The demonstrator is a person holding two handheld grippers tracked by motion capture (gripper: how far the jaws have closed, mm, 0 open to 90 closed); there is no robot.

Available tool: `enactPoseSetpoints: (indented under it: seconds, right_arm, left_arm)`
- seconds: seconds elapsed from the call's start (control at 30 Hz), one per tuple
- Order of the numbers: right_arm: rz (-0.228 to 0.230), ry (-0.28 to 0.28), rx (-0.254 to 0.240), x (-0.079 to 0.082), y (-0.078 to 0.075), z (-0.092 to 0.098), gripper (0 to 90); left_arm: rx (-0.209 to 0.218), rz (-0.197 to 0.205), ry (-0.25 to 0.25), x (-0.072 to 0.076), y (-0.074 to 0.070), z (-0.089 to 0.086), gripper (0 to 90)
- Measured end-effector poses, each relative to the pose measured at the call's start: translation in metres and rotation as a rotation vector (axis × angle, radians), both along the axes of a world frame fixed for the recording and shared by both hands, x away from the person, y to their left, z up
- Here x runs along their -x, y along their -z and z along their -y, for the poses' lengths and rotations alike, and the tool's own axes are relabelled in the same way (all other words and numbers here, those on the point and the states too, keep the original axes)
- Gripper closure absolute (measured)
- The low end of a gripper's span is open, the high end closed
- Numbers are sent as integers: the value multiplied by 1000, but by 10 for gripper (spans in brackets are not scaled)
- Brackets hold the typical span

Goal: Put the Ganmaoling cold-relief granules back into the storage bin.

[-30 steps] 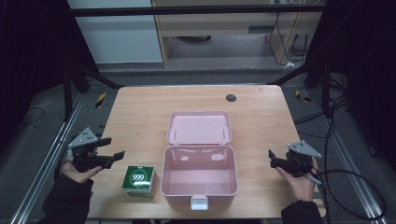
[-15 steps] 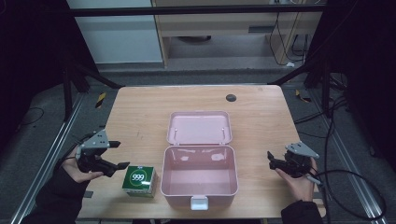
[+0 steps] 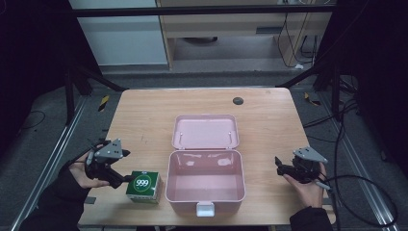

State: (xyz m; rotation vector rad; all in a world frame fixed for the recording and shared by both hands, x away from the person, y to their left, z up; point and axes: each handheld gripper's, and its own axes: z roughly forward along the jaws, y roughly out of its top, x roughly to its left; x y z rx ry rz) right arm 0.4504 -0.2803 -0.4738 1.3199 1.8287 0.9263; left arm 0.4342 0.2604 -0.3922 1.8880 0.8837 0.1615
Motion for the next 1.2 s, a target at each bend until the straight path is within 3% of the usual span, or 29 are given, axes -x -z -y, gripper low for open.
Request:
enactPoseSetpoints:
  seconds: [0.2, 0.5, 0.67, 1.2]
  right_arm:
    - [-8, -6, 7, -1, 1, 0, 58]
    - [-14, -7, -7, -1, 1, 0, 55]
    - [-24, -11, 10, -2, 3, -2, 51]
    - [-43, -13, 31, -3, 5, -3, 42]
  left_arm:
    - [-5, -15, 23, 5, 3, 9, 107]
    - [3, -68, 43, 14, 12, 23, 101]
    - [-1, -93, 53, 16, 16, 31, 89]
    - [18, -137, 65, 21, 28, 50, 89]
